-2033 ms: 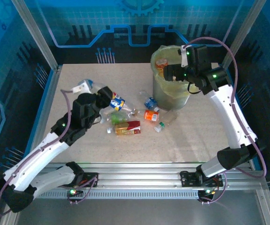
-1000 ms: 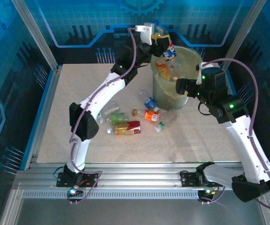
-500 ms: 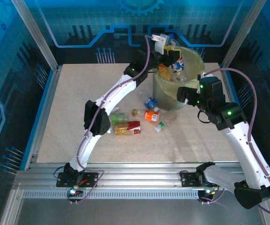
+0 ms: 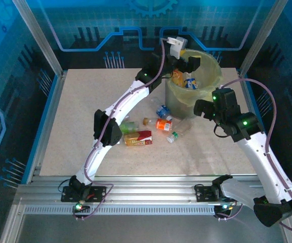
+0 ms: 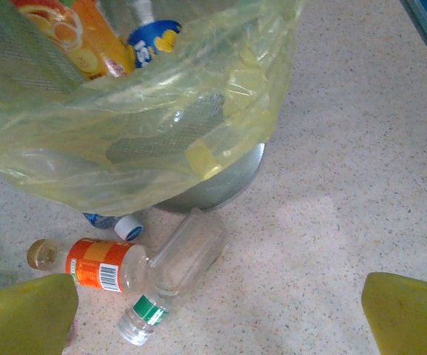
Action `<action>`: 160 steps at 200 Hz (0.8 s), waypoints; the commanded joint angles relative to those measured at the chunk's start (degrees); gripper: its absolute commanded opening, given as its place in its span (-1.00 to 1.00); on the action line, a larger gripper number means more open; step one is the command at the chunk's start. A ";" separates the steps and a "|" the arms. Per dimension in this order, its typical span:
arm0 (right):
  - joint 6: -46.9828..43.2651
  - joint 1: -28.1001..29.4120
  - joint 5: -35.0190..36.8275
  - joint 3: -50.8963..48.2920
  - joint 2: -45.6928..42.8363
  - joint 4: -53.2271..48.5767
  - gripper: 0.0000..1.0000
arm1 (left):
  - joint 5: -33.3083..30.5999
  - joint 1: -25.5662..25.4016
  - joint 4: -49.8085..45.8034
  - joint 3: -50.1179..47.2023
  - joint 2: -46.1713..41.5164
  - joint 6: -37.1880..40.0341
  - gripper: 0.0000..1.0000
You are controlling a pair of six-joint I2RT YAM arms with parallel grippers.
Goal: Put the plastic bottles in the bin
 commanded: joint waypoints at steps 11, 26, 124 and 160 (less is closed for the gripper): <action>3.06 -0.21 2.01 -1.44 -0.05 -2.20 0.99 | -2.54 0.82 -1.34 2.05 -3.29 1.54 0.98; 3.81 -0.36 1.92 -2.12 0.12 -2.82 0.99 | -4.37 0.97 -2.63 1.76 -4.94 1.65 0.98; 15.35 -0.46 -10.41 -18.76 -4.49 6.94 1.00 | -16.67 1.08 -2.35 -26.72 -31.50 -0.05 0.98; 20.45 0.50 -13.99 -27.58 -5.86 14.56 1.00 | -21.89 1.39 2.98 -47.27 -44.65 -2.52 0.98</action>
